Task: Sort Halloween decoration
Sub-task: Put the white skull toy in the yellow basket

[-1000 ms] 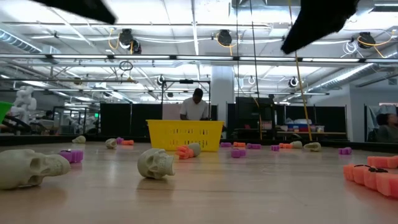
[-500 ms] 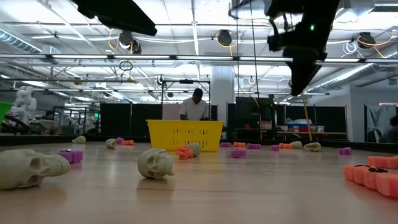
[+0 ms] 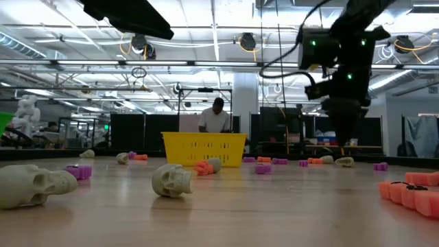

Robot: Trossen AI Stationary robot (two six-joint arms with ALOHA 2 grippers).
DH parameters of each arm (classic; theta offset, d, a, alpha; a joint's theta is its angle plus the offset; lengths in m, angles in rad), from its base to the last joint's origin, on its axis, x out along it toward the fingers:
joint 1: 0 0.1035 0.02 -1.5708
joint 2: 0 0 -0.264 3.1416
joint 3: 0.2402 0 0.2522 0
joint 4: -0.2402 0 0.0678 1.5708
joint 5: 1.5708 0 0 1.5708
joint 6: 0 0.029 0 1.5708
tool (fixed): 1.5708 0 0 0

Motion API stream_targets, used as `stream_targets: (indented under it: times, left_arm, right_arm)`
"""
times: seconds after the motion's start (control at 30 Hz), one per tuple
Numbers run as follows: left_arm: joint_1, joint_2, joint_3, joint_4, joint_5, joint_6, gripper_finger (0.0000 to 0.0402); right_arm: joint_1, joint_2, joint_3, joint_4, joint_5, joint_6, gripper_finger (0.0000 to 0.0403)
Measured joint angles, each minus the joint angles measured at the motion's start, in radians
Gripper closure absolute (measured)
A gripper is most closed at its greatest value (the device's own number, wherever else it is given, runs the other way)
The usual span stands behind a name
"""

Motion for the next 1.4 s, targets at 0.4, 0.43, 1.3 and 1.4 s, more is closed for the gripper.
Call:
stream_targets:
  times: [0.4, 0.43, 1.3, 1.4]
  left_arm:
    - [0.0, 0.0, 0.0, 0.001, 0.0, 0.012, 0.0215]
    - [0.0, 0.0, 0.0, 0.0, 0.001, 0.011, 0.0215]
    - [0.0, -0.001, 0.0, 0.0, 0.008, -0.015, 0.0215]
    - [0.0, -0.001, 0.0, -0.001, 0.008, -0.015, 0.0215]
  right_arm:
    - [-0.019, 0.0, -0.078, 0.13, -0.049, -0.042, 0.0162]
    - [-0.019, 0.0, -0.087, 0.146, -0.051, -0.044, 0.0162]
    - [-0.039, 0.022, -0.127, 0.21, -0.067, -0.059, 0.0163]
    - [-0.039, 0.042, -0.127, 0.212, -0.076, -0.071, 0.0163]
